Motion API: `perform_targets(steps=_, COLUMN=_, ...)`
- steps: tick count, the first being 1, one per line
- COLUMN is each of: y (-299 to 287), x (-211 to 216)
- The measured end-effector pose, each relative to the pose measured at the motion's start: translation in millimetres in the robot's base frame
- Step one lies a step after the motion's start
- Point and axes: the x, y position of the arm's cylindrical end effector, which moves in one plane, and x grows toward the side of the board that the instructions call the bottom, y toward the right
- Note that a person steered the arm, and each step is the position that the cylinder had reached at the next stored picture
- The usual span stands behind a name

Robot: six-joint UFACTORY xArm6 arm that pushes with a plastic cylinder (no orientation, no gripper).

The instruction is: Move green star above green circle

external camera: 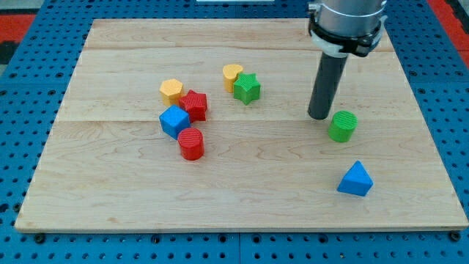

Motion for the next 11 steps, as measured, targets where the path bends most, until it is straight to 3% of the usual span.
perform_targets(steps=2, y=-4, x=8)
perform_targets(steps=3, y=-82, x=-20)
perform_targets(steps=4, y=-128, x=18)
perform_targets(steps=5, y=-156, x=-21)
perform_targets(steps=6, y=-123, x=-47)
perform_targets(steps=7, y=-50, x=-42)
perform_targets(steps=9, y=-177, x=-50)
perform_targets(steps=11, y=-90, x=-108)
